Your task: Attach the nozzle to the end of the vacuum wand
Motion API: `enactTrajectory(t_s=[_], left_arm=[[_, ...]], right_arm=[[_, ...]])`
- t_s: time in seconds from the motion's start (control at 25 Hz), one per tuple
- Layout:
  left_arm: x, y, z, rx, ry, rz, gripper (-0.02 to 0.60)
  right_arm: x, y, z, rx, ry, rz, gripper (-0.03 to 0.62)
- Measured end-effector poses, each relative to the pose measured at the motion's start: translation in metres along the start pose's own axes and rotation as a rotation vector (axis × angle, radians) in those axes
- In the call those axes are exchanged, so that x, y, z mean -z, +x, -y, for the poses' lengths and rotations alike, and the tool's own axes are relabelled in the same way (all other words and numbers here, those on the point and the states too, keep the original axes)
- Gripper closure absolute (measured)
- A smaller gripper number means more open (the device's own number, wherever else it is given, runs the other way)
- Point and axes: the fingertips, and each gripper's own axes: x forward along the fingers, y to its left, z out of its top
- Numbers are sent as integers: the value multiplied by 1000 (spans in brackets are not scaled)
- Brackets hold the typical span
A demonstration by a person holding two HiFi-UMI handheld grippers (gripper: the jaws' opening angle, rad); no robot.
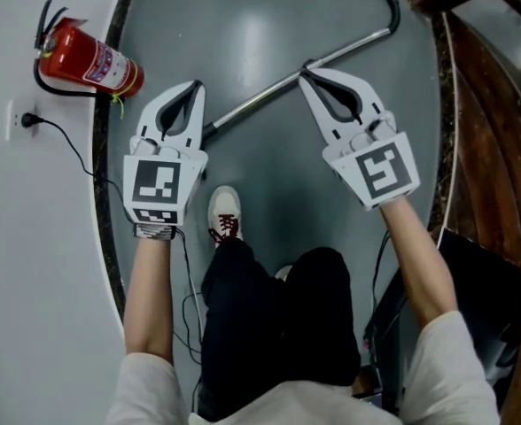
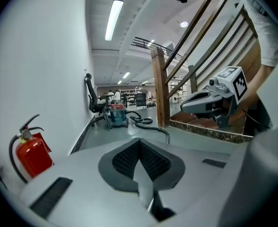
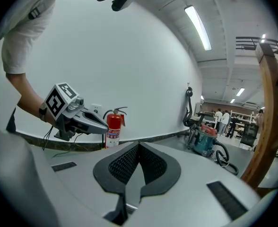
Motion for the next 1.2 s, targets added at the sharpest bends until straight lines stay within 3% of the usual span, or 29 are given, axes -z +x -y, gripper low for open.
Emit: enactTrajectory(t_s=[0.32,0.76,1.2], left_arm=[[-141,-38,-12,-1,-3,19,583],[-347,-134,-1,23,26,79,582],[-493,-208,17,99,-9,165,583]], right_arm=[[-129,-32,29,-13,-51,-2,568],[-334,-99,50,4,46,25,568],[-492,-167,49,37,54,58,568]])
